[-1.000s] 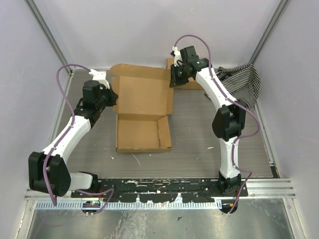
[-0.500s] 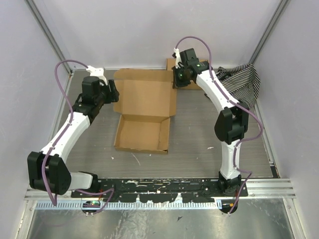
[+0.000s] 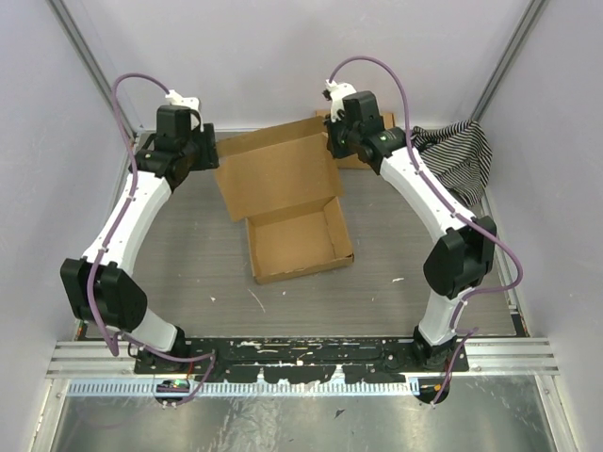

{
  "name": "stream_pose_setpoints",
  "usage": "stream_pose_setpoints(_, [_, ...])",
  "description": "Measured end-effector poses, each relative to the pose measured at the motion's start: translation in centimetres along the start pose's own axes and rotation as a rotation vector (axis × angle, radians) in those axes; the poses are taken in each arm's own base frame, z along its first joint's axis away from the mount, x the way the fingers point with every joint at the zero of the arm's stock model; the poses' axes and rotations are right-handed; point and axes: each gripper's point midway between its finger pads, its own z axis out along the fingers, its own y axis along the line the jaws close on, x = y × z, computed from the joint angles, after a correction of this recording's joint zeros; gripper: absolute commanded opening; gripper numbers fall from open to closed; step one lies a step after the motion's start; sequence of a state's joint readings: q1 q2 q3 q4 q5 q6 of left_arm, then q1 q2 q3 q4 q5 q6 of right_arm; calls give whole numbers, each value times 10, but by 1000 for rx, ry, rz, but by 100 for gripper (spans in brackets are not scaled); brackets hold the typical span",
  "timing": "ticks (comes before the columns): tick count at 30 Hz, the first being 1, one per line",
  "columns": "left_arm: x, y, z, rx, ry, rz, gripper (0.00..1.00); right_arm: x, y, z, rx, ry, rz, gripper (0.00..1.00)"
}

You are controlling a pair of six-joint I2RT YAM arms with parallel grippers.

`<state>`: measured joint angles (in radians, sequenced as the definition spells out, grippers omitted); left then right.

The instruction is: Fold the paper box

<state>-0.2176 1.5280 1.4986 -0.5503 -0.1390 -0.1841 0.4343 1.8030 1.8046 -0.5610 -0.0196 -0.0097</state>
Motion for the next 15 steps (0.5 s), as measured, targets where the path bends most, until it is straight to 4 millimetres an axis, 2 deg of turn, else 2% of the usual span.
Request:
stream_pose_setpoints(8, [29, -17, -9, 102, 157, 3, 59, 3, 1, 6, 12, -8, 0, 1])
stream_pose_setpoints(15, [44, -15, -12, 99, 212, 2, 59, 16, 3, 14, 11, 7, 11, 1])
